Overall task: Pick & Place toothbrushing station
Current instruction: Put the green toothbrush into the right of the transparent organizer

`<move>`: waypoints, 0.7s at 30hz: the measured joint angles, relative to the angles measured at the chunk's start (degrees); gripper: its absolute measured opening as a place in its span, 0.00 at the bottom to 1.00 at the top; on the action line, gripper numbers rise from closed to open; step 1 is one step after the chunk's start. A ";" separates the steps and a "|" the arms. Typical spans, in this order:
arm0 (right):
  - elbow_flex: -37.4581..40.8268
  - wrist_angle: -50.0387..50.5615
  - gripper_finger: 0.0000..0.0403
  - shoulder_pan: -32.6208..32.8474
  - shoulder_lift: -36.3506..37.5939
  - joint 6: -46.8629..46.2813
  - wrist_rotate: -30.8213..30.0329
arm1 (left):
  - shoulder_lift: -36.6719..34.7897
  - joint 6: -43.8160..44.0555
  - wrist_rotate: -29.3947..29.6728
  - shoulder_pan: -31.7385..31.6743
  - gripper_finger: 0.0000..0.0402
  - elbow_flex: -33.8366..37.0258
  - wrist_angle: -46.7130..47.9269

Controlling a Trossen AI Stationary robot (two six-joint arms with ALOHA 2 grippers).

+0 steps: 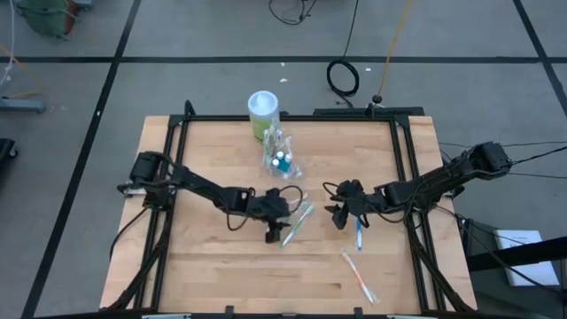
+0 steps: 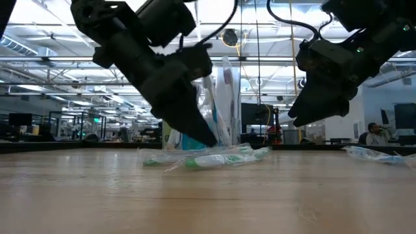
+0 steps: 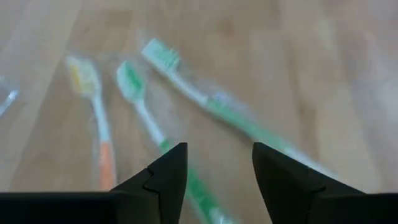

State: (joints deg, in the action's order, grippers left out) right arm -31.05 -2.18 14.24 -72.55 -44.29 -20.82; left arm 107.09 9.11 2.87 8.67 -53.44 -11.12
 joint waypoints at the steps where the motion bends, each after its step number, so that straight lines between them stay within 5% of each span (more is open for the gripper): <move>1: -0.02 -0.17 0.50 0.00 0.00 0.00 0.00 | 0.71 0.01 1.25 0.21 0.47 -0.36 0.79; 10: -0.02 -1.11 0.50 0.00 0.00 0.02 0.00 | 3.55 2.11 6.47 0.57 0.41 -0.82 6.04; 21: -0.02 -7.19 0.50 0.00 0.00 6.26 0.06 | 0.75 3.25 6.37 0.34 0.04 -0.38 2.57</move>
State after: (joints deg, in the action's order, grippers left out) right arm -31.07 -9.37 14.24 -72.55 -38.03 -20.75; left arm 107.84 12.36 9.25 9.02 -53.82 -8.54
